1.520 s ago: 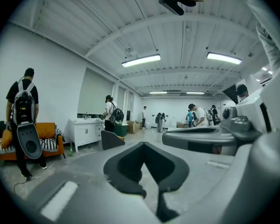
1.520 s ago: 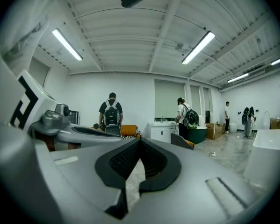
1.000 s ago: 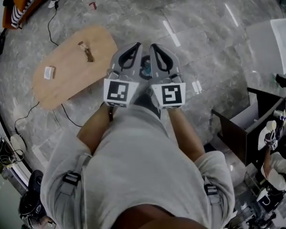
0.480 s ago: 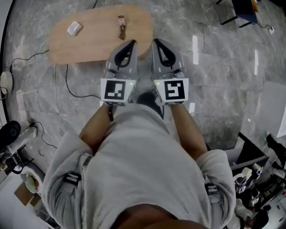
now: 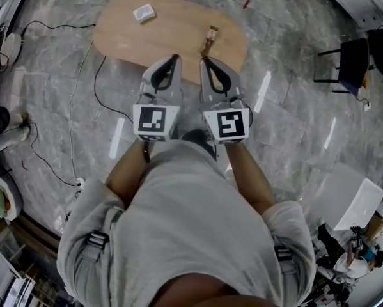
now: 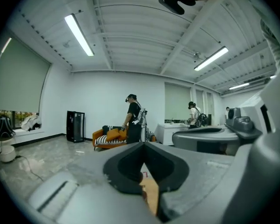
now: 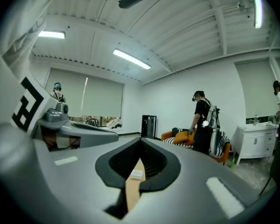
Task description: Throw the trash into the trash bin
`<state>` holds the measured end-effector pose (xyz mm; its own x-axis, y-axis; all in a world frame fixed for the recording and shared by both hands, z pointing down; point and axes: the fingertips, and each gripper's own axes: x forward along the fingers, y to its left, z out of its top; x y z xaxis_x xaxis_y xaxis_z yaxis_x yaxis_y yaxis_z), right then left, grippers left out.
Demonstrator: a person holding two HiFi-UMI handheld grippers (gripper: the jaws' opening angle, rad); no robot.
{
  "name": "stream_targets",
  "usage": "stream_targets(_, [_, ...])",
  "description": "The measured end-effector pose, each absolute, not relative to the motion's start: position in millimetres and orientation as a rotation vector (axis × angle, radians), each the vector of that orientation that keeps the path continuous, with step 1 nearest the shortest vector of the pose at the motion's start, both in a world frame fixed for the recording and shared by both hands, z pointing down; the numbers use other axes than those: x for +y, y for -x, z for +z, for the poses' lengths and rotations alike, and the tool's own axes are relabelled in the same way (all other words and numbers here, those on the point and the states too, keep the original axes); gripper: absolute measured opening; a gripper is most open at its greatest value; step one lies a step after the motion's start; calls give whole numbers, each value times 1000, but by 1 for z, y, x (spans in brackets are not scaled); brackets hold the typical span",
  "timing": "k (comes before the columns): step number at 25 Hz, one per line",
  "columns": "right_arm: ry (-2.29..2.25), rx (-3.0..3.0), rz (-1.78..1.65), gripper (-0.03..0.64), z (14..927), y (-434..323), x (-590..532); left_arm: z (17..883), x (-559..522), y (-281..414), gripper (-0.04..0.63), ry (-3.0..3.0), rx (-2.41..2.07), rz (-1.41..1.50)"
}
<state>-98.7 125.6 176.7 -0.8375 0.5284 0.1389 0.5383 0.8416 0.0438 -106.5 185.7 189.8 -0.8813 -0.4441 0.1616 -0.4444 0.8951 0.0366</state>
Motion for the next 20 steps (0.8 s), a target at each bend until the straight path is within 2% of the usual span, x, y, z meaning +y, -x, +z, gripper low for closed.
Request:
stream_targets(9, [992,-2794,-197,8,197,138,269,209,329,143,17,-537,-2918,-118])
stream_targets(20, [1113,-2681,-252,8,203,180,361,223,407,179,17,-442,-2905,-241])
